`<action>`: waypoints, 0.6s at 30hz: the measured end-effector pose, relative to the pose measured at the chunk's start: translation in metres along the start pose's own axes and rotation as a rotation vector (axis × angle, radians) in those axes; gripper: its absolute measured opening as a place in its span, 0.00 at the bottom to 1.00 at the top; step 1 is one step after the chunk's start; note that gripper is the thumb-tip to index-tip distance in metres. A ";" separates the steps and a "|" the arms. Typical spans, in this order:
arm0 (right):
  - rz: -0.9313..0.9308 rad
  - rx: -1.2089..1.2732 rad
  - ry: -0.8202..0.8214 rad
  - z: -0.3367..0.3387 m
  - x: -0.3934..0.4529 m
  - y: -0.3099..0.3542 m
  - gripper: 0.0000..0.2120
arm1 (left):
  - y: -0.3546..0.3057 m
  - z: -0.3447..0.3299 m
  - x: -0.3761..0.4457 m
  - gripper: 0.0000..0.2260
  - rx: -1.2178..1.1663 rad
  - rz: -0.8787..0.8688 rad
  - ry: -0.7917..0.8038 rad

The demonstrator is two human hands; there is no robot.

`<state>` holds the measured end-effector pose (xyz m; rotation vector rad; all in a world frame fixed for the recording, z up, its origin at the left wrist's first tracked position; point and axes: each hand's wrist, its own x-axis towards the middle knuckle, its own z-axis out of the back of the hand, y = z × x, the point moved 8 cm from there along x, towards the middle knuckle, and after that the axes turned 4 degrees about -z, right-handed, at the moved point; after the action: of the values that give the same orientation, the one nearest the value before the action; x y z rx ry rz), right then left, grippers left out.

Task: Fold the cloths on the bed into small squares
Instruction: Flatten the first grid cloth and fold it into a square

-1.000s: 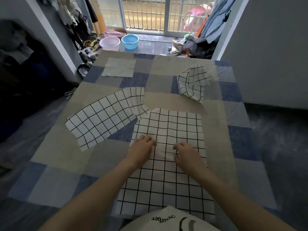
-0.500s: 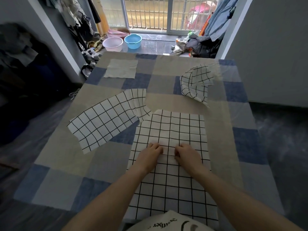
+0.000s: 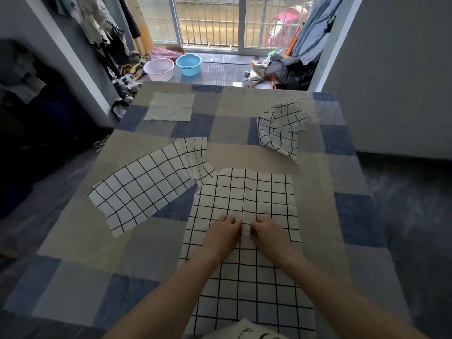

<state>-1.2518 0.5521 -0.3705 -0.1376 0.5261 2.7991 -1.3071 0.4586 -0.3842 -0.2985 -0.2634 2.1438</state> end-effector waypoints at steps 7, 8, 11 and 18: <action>0.060 0.037 -0.048 0.016 0.001 0.005 0.09 | -0.011 0.017 0.006 0.07 -0.045 -0.072 -0.082; 0.073 0.040 -0.050 0.018 0.002 0.007 0.08 | -0.013 0.021 0.006 0.07 -0.046 -0.089 -0.097; 0.124 0.037 -0.072 0.029 0.003 0.016 0.07 | -0.012 0.035 0.004 0.06 -0.042 -0.123 -0.144; 0.208 -0.006 -0.250 0.072 -0.006 0.020 0.02 | -0.008 0.076 -0.001 0.05 -0.064 -0.122 -0.256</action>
<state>-1.2549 0.5595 -0.2965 0.2780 0.4956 2.9577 -1.3238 0.4565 -0.3094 -0.0419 -0.4850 2.0534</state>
